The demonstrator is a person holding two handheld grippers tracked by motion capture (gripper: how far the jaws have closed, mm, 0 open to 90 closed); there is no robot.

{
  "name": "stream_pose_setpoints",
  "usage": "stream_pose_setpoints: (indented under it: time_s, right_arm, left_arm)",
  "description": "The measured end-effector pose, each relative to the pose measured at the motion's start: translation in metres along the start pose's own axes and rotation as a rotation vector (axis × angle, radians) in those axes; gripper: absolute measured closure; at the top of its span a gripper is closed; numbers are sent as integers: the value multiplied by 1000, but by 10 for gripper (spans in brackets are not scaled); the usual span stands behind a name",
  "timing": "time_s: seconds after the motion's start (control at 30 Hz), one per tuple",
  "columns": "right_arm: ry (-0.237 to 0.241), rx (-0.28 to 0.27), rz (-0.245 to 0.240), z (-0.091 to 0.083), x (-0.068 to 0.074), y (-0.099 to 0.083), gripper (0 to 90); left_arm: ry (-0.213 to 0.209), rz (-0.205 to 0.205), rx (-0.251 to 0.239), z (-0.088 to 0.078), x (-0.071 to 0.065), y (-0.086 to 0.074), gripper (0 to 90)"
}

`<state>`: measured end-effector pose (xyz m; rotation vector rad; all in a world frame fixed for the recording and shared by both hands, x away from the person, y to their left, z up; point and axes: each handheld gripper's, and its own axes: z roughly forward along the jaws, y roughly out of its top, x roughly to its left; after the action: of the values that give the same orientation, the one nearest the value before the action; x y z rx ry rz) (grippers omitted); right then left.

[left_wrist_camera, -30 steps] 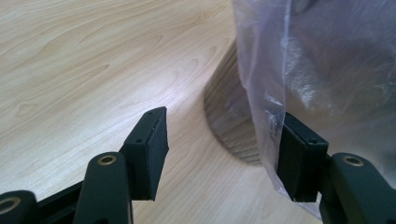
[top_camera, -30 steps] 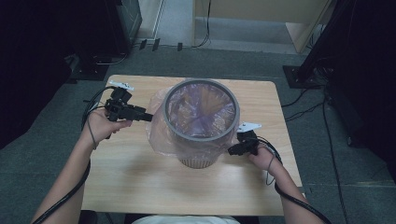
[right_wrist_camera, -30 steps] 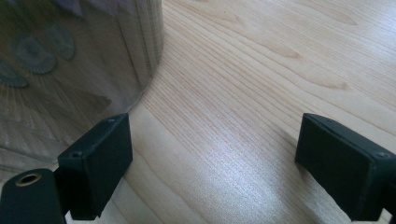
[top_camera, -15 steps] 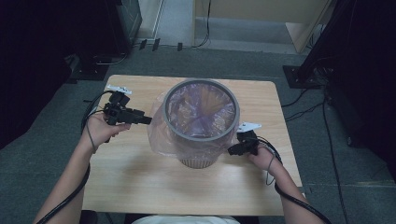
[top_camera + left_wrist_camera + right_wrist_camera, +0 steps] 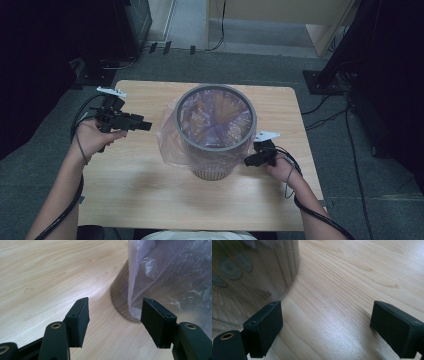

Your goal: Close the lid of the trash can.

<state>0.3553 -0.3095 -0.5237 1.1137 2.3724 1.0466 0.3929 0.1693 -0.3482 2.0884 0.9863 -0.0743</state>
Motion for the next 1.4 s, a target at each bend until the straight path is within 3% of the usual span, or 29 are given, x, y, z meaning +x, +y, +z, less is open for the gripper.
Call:
stream_pose_setpoints:
  time_s: [0.33,0.73,1.0,1.4]
  right_arm:
    - [0,0,0,0,0,0,107]
    - [0,0,0,0,0,0,107]
    - [0,0,0,0,0,0,107]
    - [0,-1,-3,0,0,0,107]
  left_arm:
    - [24,-14,-33,1,13,-16,395]
    - [41,-38,-24,24,27,-39,395]
    - [30,-57,-26,40,33,-52,397]
    - [56,-50,-7,60,39,-66,397]
